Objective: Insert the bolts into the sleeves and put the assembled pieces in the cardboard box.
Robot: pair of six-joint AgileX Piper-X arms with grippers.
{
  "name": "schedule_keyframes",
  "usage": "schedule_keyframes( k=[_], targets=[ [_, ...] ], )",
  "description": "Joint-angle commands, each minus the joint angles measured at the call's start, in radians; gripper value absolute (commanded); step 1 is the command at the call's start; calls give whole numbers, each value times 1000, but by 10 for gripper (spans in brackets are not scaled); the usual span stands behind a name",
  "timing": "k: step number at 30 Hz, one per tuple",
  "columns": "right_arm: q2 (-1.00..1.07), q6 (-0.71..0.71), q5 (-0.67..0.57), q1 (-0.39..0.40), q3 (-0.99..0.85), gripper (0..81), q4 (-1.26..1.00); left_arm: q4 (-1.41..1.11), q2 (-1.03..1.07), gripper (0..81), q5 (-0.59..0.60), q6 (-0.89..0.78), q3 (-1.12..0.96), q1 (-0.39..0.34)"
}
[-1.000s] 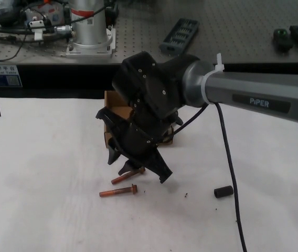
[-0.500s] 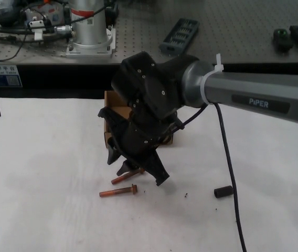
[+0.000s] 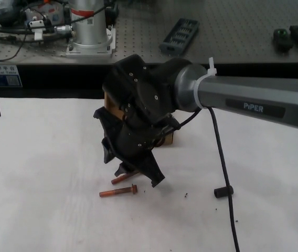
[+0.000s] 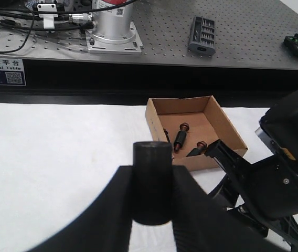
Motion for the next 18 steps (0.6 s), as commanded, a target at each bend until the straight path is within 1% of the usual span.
schedule_keyframes(
  k=[1, 6, 11, 16, 18],
  targets=[
    [1, 7, -21, -15, -11, 262, -19, -13, -9, 56, -13, 10, -1, 3],
    [1, 76, 10, -14, -11, 262, -24, -13, -9, 56, -15, 10, -1, 3],
    [6, 84, 39, -17, -11, 262, -22, -13, -9, 56, -15, 10, -1, 3],
    [22, 119, 21, -17, -11, 262, -15, -13, -9, 56, -18, 10, -1, 3],
    [32, 128, 17, -17, -11, 262, -16, -13, -9, 56, -40, 14, -1, 3]
  ],
)
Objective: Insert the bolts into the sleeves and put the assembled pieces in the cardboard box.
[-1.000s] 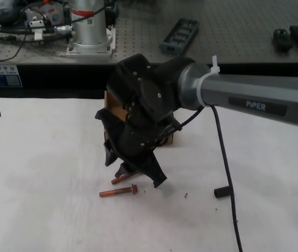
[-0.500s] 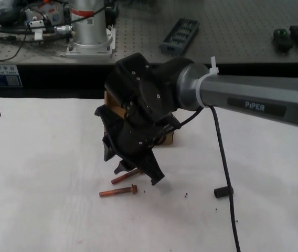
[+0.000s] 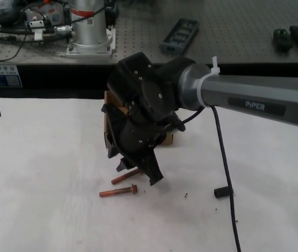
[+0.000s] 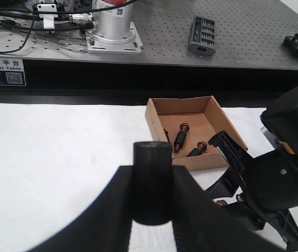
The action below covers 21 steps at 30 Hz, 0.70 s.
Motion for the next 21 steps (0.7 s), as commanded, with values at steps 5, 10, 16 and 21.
schedule_keyframes(
  k=[5, 10, 16, 21],
  targets=[
    [19, 13, 4, -12, -9, 262, 1, -11, -9, 56, -55, 55, -1, 5],
    [26, 13, 3, -34, -9, 262, 10, -11, -9, 56, -55, 55, -1, 5],
    [26, 10, 5, -57, -9, 262, 9, -11, -9, 56, -55, 55, -1, 5],
    [26, 10, 5, -57, -9, 262, 17, -11, -9, 56, -55, 55, -1, 5]
  ],
)
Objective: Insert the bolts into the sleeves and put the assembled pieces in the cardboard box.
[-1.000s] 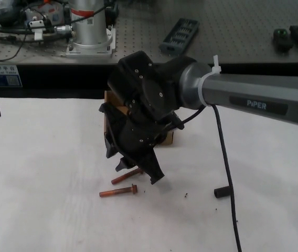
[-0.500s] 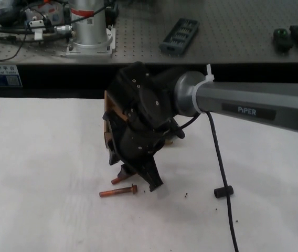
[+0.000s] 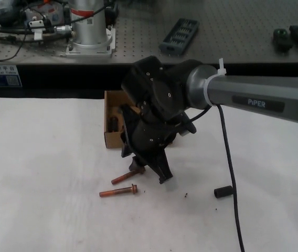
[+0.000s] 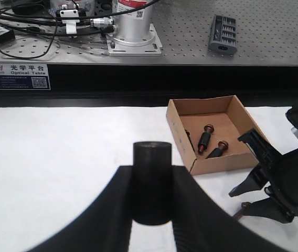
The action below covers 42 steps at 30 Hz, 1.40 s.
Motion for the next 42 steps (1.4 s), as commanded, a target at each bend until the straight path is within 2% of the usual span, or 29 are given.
schedule_keyframes(
  k=[1, 22, 42],
  targets=[
    [7, -2, -1, -5, -6, 262, 13, -13, -9, 56, -4, 11, -3, 3],
    [7, -7, 20, 12, -6, 262, 73, -13, -9, 56, -4, 11, -3, 3],
    [46, 18, -14, 5, -6, 249, 16, -13, -9, 56, -4, 11, -3, 3]
  ],
)
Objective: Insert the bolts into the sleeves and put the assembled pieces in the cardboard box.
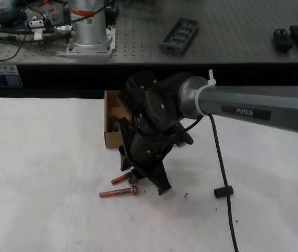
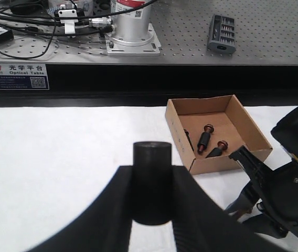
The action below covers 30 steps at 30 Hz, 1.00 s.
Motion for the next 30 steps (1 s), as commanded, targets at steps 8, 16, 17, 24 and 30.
schedule_keyframes(
  k=[8, 16, 17, 24, 30],
  targets=[
    [2, 9, -3, -15, -6, 88, -8, -13, -9, 56, -4, 11, -3, 3],
    [2, 7, -3, -15, -6, 79, -8, -13, -9, 56, -4, 11, -3, 3],
    [2, 7, -3, -15, -3, 91, -8, -13, -9, 56, -4, 11, -3, 3],
    [2, 7, -28, -15, 28, 249, -8, -13, -9, 56, -4, 11, -3, 3],
    [2, 12, -27, -15, 28, 153, -8, -13, -9, 56, -4, 14, -3, 3]
  ],
)
